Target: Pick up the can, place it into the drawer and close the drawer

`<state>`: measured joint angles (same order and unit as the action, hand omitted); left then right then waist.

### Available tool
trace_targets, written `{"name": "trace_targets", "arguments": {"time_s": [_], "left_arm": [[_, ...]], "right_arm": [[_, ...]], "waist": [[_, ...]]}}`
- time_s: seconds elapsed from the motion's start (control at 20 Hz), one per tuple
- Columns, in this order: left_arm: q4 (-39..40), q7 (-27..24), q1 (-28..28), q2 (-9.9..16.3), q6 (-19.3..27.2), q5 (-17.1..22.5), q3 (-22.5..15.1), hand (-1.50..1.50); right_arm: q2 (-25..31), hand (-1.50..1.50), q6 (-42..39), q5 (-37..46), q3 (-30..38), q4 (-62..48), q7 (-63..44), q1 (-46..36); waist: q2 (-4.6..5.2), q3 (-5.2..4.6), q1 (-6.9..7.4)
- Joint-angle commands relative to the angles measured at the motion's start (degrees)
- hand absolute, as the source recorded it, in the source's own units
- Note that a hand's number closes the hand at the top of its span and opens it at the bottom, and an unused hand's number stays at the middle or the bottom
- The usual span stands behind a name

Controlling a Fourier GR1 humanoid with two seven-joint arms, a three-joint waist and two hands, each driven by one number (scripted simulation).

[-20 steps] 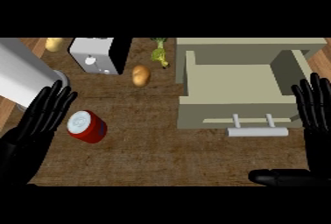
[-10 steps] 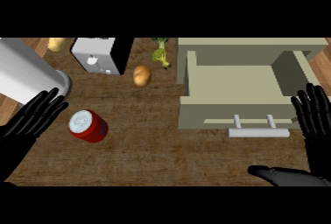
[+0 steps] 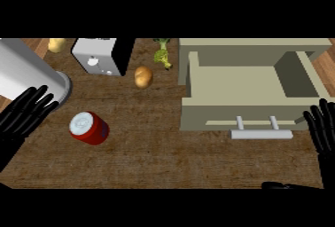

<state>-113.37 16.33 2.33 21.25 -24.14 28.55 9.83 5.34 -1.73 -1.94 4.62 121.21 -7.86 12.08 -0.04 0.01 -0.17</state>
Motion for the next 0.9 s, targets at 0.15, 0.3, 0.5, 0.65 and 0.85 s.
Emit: {"name": "trace_targets", "arguments": {"time_s": [0.15,0.3,0.5,0.65,0.85], "left_arm": [[4.8,1.4,-4.0,-1.3,-0.4,-2.7,1.9,-1.5],[10.9,-4.8,-4.2,-2.7,-3.5,-6.8,2.1,-1.5],[13.8,-6.6,-4.6,-4.9,-4.3,-9.7,0.5,-1.5],[13.7,-11.8,-0.5,-7.2,-4.9,-14.3,-0.8,-1.5],[22.8,-12.0,-8.0,-7.3,-3.6,-15.3,-0.4,-1.5]], "right_arm": [[0.3,-1.5,-2.6,-1.8,2.5,2.4,-0.1,2.2],[0.1,-1.5,-4.7,-2.5,3.4,0.0,3.8,4.1],[0.2,-1.5,-4.3,-2.3,4.7,-0.1,1.6,2.0],[-1.8,-1.5,-3.4,0.7,2.0,1.9,1.9,3.1],[3.2,-1.5,-7.2,-6.5,10.9,-8.3,5.1,-3.4]], "waist": [[0.01,-0.01,-0.02],[0.03,-0.01,-0.09],[0.03,-0.02,-0.08],[0.01,-0.03,0.1],[0.14,-0.01,-0.05]]}}
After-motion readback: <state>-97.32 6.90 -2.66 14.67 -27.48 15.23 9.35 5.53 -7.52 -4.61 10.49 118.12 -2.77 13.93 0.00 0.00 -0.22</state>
